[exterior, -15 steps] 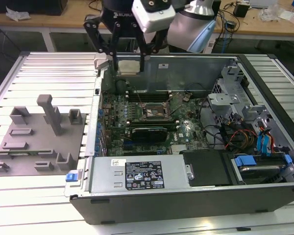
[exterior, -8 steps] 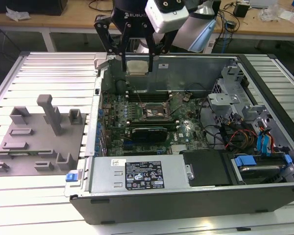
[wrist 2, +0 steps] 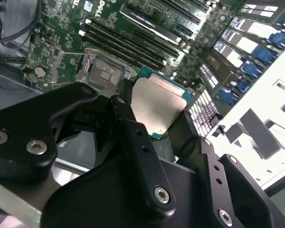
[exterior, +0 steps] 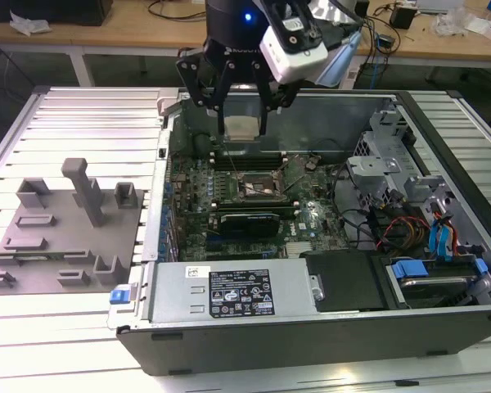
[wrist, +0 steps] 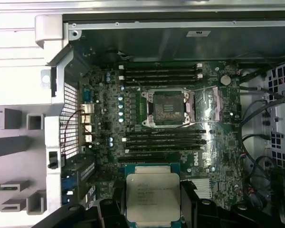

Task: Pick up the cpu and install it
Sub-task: 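Pick up the cpu and move it towards the insertion slot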

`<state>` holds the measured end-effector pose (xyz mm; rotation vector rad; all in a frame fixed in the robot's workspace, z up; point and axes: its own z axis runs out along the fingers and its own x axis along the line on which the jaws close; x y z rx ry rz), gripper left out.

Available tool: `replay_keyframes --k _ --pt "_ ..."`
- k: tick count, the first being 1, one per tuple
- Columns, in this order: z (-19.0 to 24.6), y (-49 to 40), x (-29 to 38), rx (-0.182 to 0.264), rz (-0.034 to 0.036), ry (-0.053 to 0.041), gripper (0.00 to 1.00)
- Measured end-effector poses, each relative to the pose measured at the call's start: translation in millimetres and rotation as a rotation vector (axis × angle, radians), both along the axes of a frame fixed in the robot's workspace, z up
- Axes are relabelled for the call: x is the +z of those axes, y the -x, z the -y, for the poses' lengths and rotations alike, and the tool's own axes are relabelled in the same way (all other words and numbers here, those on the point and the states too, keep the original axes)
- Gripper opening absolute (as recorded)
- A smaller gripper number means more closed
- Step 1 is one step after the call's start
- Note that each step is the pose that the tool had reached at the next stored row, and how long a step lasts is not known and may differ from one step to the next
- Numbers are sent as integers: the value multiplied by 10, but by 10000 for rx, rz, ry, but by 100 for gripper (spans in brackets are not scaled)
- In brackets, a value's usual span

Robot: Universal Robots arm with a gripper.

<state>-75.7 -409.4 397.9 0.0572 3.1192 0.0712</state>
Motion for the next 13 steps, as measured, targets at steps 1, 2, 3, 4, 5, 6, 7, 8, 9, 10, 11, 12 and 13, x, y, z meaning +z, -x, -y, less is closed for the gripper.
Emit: replay_keyframes --k 1,2,3,4,5,6,7,8,9,10,11,12,13 --pt "-1 -29 -25 1 -1 1 55" --pt "-2 -50 -42 0 -2 1 55" --pt "-3 -78 -64 1 -2 1 55" --pt "-4 -116 -93 2 -3 0 55" --pt "-5 -156 -121 0 -6 1 55" --pt "-5 -180 -136 0 -7 1 55" --pt "-5 -209 -154 0 -9 1 55" --pt "-5 -266 -193 1 -12 3 55" --pt "-5 -312 -228 1 -12 0 55" --pt "-5 -340 -249 0 -13 1 55" --pt "-5 -360 -266 1 -13 1 55" --pt "-5 -392 -295 2 -13 1 55" --pt "-8 -415 -322 0 -13 2 55"
